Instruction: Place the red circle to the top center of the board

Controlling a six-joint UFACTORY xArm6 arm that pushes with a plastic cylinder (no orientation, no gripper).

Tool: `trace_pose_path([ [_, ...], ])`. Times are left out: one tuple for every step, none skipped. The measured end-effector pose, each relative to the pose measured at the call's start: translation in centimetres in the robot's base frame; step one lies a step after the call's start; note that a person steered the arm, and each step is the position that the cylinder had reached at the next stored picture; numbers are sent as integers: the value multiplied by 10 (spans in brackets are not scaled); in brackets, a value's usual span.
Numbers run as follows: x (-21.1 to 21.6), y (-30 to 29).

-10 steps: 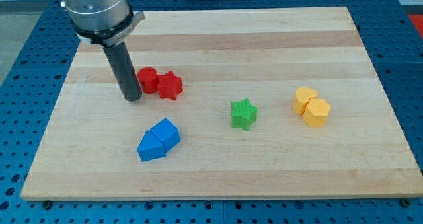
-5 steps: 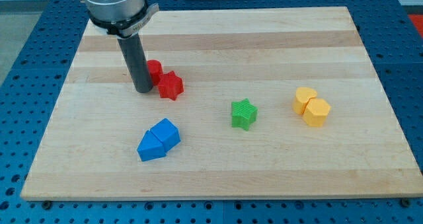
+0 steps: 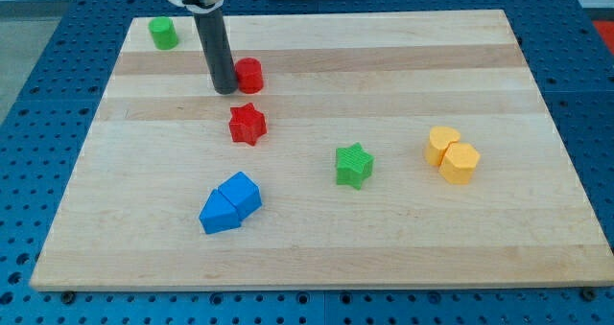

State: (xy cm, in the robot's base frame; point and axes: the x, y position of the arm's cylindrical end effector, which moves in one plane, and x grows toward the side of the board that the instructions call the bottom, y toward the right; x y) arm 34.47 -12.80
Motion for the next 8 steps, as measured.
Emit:
trace_pose_path([
  [-13, 8],
  [-16, 17],
  [-16, 26],
  [-16, 39],
  [-16, 53],
  [-16, 62],
  [-16, 72],
  [-16, 80],
])
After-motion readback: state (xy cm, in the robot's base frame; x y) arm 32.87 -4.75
